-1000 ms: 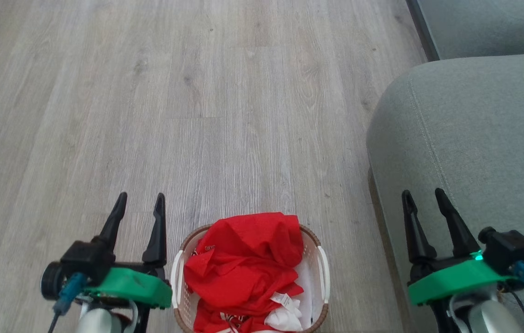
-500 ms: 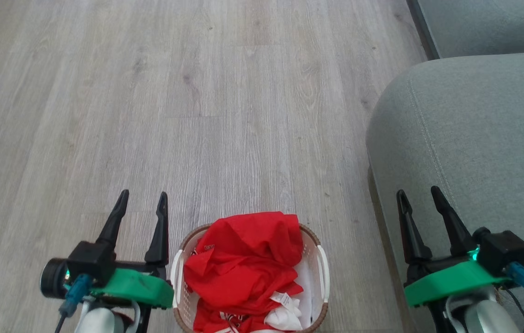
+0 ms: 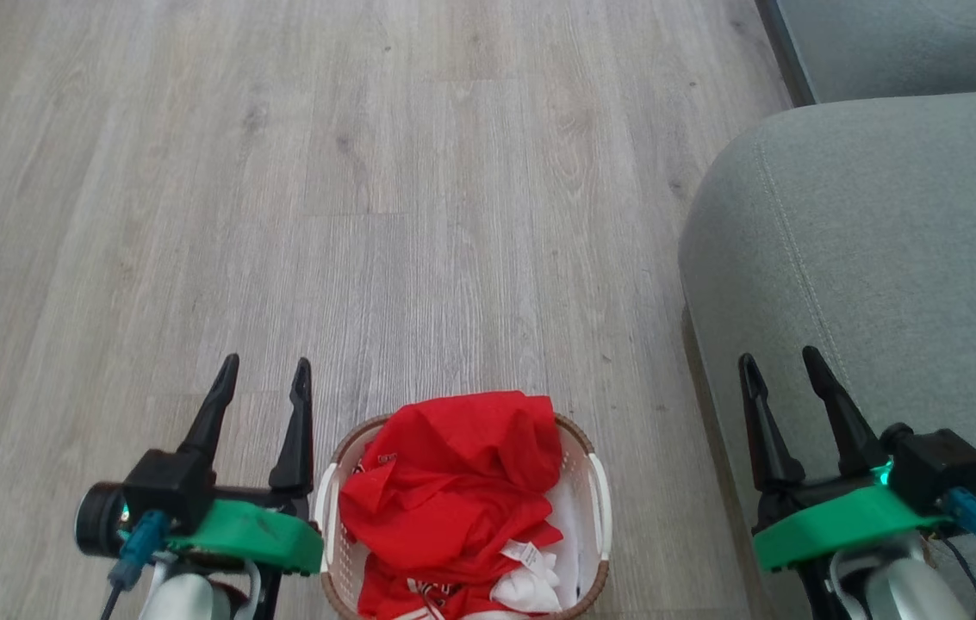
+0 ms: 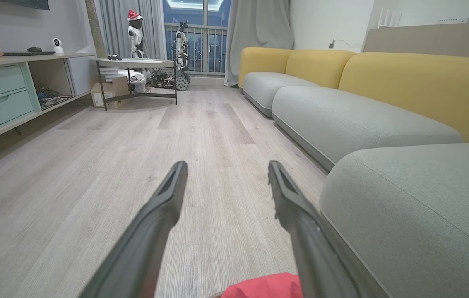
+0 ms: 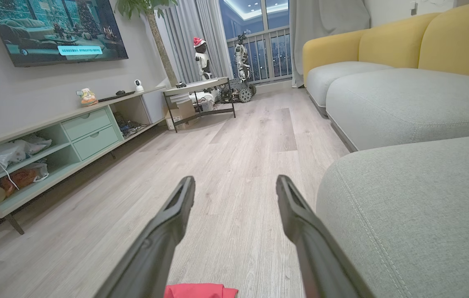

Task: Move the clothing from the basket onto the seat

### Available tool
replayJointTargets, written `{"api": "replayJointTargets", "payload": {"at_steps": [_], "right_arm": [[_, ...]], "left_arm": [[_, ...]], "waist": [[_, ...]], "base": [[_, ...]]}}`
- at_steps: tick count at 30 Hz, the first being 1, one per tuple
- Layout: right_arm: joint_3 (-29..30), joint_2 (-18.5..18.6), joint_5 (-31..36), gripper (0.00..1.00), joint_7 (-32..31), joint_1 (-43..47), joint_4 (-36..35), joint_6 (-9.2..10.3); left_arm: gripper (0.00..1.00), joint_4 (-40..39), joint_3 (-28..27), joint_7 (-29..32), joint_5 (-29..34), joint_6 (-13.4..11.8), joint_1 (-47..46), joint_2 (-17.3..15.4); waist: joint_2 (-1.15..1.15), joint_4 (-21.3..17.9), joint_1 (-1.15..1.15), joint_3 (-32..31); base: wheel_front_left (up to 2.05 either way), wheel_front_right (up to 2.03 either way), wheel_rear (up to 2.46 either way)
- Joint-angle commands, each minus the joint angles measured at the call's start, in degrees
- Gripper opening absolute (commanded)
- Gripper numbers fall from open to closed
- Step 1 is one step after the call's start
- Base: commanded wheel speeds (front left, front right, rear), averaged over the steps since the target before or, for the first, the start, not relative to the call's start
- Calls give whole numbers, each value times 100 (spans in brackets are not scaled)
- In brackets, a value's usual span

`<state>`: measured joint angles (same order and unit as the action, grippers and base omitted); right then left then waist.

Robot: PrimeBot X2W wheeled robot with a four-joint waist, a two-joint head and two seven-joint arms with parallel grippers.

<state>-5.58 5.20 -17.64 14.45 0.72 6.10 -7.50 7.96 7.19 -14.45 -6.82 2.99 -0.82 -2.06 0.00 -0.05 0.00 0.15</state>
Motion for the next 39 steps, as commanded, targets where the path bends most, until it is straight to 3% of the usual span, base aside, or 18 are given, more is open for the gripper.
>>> {"api": "replayJointTargets", "payload": {"at_steps": [1,16,39], "right_arm": [[-119,52,13,100,55,-125,-212,1],[-118,47,3,100,55,-219,-292,1],[-49,92,-27,100,55,-909,-499,1]], "left_arm": [[100,-155,-143,-55,-41,-29,-284,-82],[100,-124,-151,-55,-60,-59,-365,-82],[100,386,11,-55,-233,25,-1164,-82]], "waist": [[0,-6,0,3],[0,-227,0,274],[0,-412,0,1576]], "base": [[0,0,0],[0,0,0],[0,0,0]]}}
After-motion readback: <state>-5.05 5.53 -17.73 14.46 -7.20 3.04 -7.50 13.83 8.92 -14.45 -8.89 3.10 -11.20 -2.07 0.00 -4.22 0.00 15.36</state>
